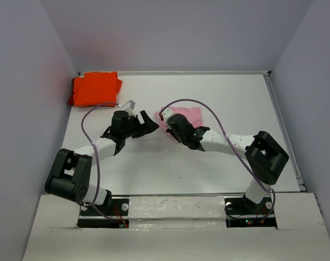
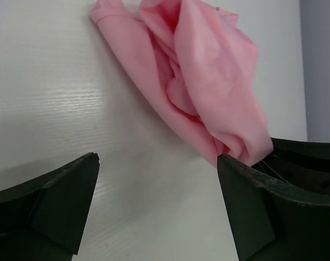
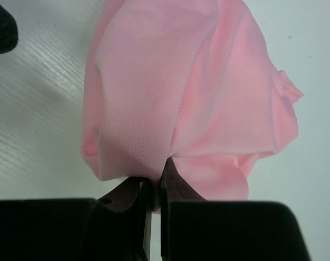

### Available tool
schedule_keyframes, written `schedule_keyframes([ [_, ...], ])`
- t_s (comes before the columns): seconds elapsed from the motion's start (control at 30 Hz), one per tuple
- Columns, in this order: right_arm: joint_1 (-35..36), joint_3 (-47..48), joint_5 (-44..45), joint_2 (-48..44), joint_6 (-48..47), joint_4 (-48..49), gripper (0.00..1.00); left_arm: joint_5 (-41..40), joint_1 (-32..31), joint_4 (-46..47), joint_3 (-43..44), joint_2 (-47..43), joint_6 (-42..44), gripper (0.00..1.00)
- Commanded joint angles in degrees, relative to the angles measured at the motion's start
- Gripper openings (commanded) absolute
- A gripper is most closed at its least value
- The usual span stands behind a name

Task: Fold and stack the t-shirts
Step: Put the neatly folded tshirt into the corner of the board with the left arm

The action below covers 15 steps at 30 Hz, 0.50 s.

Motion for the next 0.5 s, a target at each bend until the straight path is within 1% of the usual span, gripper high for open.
schedule_keyframes([
  [0.0, -0.3, 0.5, -0.7, -0.9, 0.2, 1.1, 0.0, 0.9, 0.0, 9.1, -4.7, -4.4, -4.4, 0.99],
  [0.07, -0.3, 0.5, -1.1, -0.6, 0.2, 1.0, 0.0, 2.4, 0.0, 11.9, -7.5, -4.6, -6.0, 0.99],
  [0.1, -0.3, 0.5, -1.1, -0.5, 0.2, 0.9, 0.0, 2.8, 0.0, 14.7, -8.4, -4.5, -8.4, 0.99],
  [0.17, -0.3, 0.5, -0.9, -0.5, 0.2, 0.9, 0.0, 4.5, 0.0, 20.3, -11.5, -3.6, -10.3, 0.99],
  [0.23, -0.3, 0.6, -0.6, -0.6, 0.2, 1.0, 0.0, 6.3, 0.0, 23.8, -13.7, -1.3, -13.2, 0.99],
  [0.4, -0.3, 0.6, -0.6, -0.3, 0.0, 1.0, 0.0, 9.3, 0.1, 39.5, -16.8, 5.1, -20.2, 0.99],
  [0.43, -0.3, 0.6, -0.6, -0.2, 0.1, 0.9, 0.0, 10.2, 0.0, 42.9, -17.4, 7.7, -22.4, 0.99],
  [0.47, -0.3, 0.5, -0.6, -0.2, 0.0, 0.9, 0.0, 10.5, 0.0, 48.3, -17.7, 9.2, -23.6, 0.99],
])
